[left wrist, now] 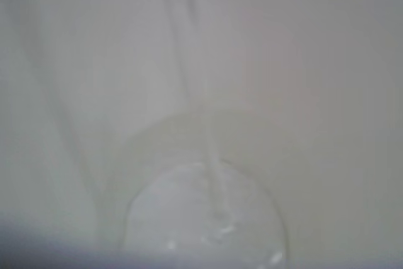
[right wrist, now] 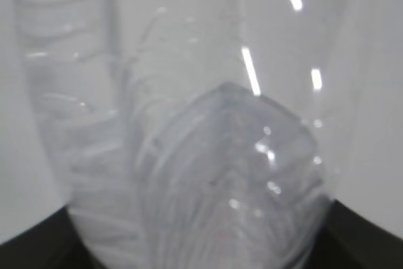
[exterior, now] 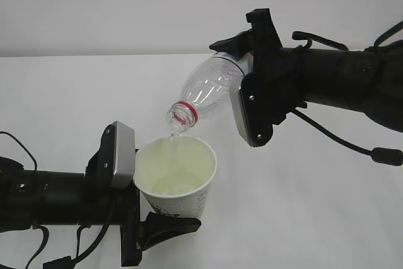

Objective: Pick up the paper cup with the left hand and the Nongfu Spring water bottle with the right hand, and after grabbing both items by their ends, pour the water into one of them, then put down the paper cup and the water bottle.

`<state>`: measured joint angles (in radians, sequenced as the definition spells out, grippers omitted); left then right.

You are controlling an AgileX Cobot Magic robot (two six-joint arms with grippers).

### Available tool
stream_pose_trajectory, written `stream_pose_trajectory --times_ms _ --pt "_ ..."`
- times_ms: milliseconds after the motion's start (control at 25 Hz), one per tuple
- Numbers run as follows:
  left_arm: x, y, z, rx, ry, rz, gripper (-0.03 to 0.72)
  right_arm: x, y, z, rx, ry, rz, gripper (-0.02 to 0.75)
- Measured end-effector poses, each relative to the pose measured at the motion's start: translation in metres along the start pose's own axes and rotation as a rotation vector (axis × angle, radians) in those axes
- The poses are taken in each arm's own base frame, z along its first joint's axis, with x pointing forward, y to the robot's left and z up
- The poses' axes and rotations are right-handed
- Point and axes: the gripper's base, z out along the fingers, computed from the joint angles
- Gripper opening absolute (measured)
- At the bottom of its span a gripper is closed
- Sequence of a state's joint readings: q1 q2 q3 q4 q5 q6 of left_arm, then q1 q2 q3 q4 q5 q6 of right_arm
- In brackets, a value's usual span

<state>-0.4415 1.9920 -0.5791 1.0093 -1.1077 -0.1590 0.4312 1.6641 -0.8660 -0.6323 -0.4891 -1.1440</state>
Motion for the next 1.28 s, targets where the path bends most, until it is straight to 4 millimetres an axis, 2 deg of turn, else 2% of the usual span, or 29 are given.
stream_pose_trajectory --times_ms 1280 --pt "0.002 0.0011 0.0 -0.013 0.022 -0.005 0.513 0.0 -0.0001 0.0 0.001 0.0 -0.023 0.508"
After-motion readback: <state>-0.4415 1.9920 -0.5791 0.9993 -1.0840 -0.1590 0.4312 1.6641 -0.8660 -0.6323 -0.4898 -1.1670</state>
